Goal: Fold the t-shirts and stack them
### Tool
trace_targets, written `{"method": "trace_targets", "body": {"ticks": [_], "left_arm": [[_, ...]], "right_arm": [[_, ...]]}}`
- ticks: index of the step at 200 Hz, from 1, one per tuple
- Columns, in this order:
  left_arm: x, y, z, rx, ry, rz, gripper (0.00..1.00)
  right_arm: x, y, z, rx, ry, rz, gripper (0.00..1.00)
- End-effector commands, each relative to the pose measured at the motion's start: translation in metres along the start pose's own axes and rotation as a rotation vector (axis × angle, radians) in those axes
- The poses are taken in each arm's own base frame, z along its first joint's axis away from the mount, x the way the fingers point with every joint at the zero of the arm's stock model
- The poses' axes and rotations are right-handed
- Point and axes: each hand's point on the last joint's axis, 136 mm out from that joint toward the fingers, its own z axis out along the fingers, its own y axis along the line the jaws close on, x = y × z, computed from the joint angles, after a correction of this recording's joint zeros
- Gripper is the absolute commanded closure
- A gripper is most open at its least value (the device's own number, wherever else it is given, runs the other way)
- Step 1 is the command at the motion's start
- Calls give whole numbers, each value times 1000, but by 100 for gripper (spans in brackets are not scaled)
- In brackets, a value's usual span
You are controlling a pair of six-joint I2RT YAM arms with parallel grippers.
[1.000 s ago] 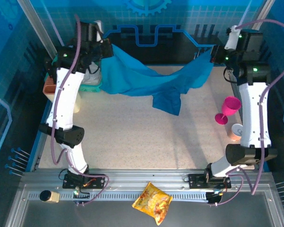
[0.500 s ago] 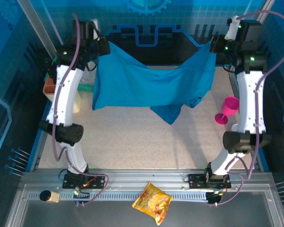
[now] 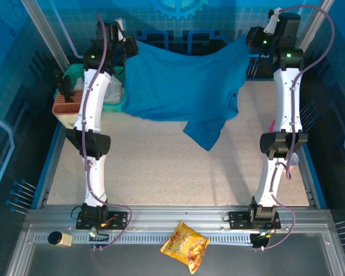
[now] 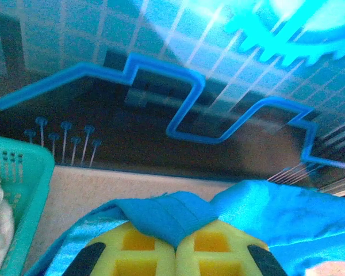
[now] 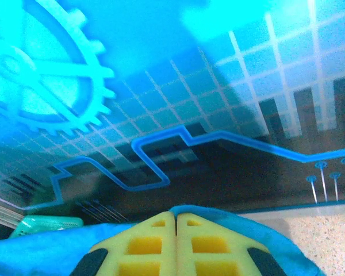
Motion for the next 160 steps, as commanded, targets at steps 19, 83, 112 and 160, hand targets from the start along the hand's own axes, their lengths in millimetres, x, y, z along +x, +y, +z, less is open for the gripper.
{"method": "trace_targets", "body": {"ticks": [19,83,112,160], "left_arm": [[-98,-75,-147,218,-332,66,100],[-3,-52,-198,246,-285,84,100],[109,4,-170,155,-126,18,100],[298,73,-125,61,247,-245,100]], "right_arm": [[-116,99,-179,-128,-448,-178,100],[12,78,-228,-160,-311,-180,100],[164,27,-207,-131,-39,-50,100],[384,-41,-211,17,457,148,100]]}}
